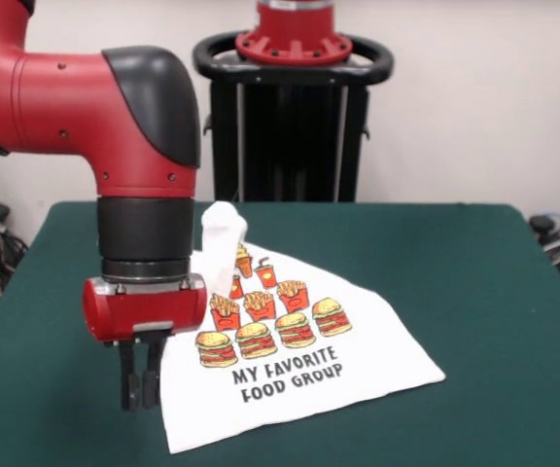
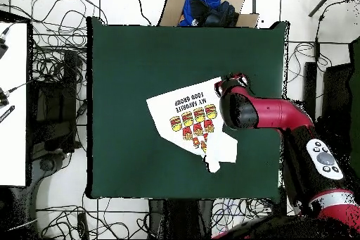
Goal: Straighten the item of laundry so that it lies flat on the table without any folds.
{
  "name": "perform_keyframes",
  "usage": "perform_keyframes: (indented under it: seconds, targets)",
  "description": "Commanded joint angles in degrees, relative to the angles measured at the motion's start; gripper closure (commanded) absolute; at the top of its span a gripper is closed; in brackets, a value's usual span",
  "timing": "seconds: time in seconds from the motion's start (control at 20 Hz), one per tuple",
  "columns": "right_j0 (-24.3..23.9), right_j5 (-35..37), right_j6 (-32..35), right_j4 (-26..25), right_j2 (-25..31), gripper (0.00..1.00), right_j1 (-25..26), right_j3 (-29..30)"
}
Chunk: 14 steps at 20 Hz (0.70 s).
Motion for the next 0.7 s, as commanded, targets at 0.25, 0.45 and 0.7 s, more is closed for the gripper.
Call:
perform_keyframes:
  seconds: [0.25, 0.45, 0.7]
  targets:
    - [3.7, 16.4, -3.4, -0.3, 0.0, 1.0, 2.1, -3.5]
    - [4.6, 18.9, -3.2, -1.3, -1.5, 1.0, 0.9, -2.2]
    - [2.8, 26.7, -6.6, -0.4, -0.2, 1.0, -1.6, 1.4]
